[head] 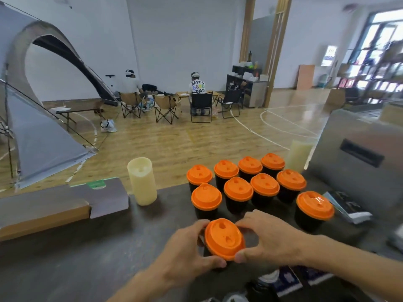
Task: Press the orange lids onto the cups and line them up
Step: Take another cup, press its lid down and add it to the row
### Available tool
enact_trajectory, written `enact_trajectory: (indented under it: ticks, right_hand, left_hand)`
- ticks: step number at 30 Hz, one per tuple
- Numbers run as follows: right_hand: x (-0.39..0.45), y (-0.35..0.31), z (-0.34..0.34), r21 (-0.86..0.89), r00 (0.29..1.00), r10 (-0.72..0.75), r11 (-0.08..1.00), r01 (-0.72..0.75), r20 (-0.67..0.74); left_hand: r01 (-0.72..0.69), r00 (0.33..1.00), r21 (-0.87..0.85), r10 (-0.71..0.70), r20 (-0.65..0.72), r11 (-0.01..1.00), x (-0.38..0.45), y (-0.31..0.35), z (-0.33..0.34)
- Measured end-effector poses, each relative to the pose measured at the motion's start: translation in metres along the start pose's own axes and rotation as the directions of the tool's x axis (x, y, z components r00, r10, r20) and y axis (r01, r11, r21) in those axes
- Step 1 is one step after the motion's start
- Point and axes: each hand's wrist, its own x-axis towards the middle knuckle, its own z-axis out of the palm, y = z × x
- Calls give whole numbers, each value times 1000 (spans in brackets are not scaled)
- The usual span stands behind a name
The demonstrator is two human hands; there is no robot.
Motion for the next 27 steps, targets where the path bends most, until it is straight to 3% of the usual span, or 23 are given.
enact_trajectory:
  ticks: [5,11,22,27]
  right_hand:
    - [-31,69,-14,-146,986,104,982,-122,-127]
    - [-29,118,-22,-168,970,150,969,-183,-193]
    - [-15,157,-28,-144,978,175,971,-190,-112]
    - [-19,152,-33,-187,971,190,958,-216,-146]
  left_hand:
    - [-25,1000,-90,24,-15,996,69,51,66]
    - [8,999,-73,-11,-50,997,114,78,101]
    - [79,997,-220,-82,-3,972,137,89,114]
    - [184,982,-69,-180,56,981,130,86,104]
